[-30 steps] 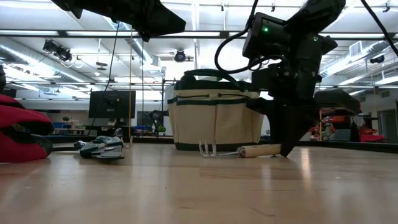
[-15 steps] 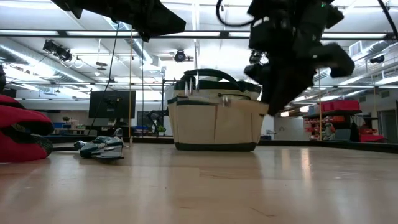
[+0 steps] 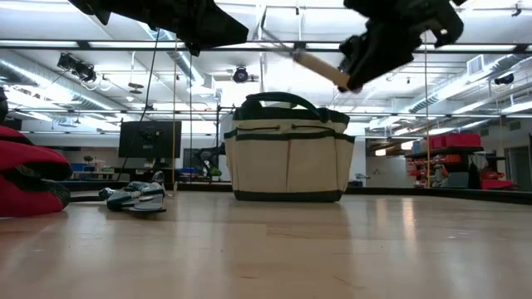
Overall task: Pick & Place Garden tools in Gardening bag
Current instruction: Put the bottom brown hand rake into the gardening bag
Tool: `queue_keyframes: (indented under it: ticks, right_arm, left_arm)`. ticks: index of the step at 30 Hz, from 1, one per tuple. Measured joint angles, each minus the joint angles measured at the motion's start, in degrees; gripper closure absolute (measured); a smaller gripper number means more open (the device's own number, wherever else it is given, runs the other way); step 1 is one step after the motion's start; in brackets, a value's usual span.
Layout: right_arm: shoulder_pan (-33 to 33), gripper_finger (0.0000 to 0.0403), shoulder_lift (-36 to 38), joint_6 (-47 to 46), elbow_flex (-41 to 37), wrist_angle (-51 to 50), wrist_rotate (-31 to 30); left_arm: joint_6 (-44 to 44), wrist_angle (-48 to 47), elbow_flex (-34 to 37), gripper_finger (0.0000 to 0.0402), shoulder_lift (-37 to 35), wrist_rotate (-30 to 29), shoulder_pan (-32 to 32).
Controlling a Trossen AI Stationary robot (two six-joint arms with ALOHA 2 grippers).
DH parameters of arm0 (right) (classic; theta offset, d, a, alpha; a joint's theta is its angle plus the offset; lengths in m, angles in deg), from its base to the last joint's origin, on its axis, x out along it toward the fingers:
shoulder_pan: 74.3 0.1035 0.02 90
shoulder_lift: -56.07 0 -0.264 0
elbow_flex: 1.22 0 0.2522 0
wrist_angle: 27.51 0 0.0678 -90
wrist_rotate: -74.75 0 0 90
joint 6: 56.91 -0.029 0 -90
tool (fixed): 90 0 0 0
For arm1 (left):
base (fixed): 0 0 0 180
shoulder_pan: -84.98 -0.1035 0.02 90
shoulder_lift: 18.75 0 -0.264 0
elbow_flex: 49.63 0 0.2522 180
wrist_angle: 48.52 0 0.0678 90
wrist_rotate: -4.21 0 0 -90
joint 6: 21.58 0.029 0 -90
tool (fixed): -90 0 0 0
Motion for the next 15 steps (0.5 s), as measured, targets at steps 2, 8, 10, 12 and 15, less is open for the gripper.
queue_keyframes:
  ticks: [2, 8, 10, 12, 15]
  right_arm:
    - [0.0, 0.0352, 1.9, 0.0, 0.0, 0.7, -0.9]
    - [0.0, 0.0352, 6.4, 0.0, 0.0, 5.9, -0.9]
    - [0.0, 0.0352, 7.5, 0.0, 0.0, 8.0, -0.9]
    - [0.0, 0.0352, 8.4, 0.1, 0.0, 10.3, -0.9]
    - [-0.1, 0.0352, 9.4, 0.3, 0.0, 14.3, -1.3]
  left_arm:
    - [0.0, 0.0, 0.0, 0.0275, 0.0, 0.0, 0.0]
    - [0.0, 0.0, 0.0, 0.0275, 0.0, 0.0, 0.0]
    - [0.0, 0.0, 0.0, 0.0275, 0.0, 0.0, 0.0]
    - [0.0, 0.3, 0.0, 0.0275, 0.0, 0.0, 0.0]
    - [0.0, 1.2, 0.0, 0.0275, 0.0, 0.4, 0.0]
